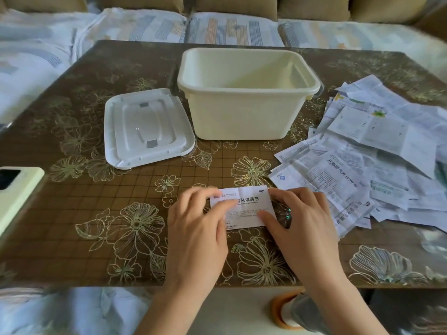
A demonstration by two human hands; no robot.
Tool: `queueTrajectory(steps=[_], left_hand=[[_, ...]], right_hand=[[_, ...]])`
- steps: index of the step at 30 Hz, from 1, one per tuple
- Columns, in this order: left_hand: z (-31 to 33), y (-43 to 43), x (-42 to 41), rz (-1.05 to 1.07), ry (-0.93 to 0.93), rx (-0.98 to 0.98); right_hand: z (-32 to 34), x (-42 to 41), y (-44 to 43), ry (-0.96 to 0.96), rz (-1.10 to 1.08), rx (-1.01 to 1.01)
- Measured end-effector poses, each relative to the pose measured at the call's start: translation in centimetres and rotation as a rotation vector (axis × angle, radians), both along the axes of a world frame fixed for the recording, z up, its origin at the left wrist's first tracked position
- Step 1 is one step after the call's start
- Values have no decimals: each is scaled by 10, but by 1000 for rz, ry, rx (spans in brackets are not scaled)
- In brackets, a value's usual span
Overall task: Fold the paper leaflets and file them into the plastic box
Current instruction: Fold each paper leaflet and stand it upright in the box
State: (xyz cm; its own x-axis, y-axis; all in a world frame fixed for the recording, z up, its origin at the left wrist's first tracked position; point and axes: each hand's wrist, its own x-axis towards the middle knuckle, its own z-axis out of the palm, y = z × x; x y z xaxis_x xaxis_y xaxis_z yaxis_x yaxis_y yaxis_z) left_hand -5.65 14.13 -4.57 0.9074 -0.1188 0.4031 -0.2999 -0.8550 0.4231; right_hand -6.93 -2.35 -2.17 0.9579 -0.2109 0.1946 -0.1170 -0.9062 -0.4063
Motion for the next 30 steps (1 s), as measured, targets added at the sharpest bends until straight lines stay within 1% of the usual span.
queueTrajectory(steps=[4,7,9,12,15,18,20,22,25,27,28,30], left_hand=[[-2,4,4,-50,16,-19],[1,6,8,-65,44,-24],[3,5,13,-64,72,1],[5,5,19,-70,113,51],[6,6,20,-93,141,76],[6,7,20,-105,160,100],[6,7,19,-106,168,105],[7,7,19,-110,177,119],[7,7,20,-114,182,108],[6,6,19,-108,178,99],[5,6,19,-107,176,96],[5,7,18,-107,175,84]], right_hand=[[13,5,7,136,-40,21],[19,11,15,194,-82,-32],[23,15,19,245,-111,-70],[27,21,18,328,-142,-31],[28,23,17,347,-146,-14],[29,22,20,307,-126,-13],[30,23,19,274,-118,81],[30,26,17,266,-96,226],[28,29,13,238,-83,577],[24,26,14,200,-80,740],[21,24,14,164,-77,760],[17,19,14,90,-54,725]])
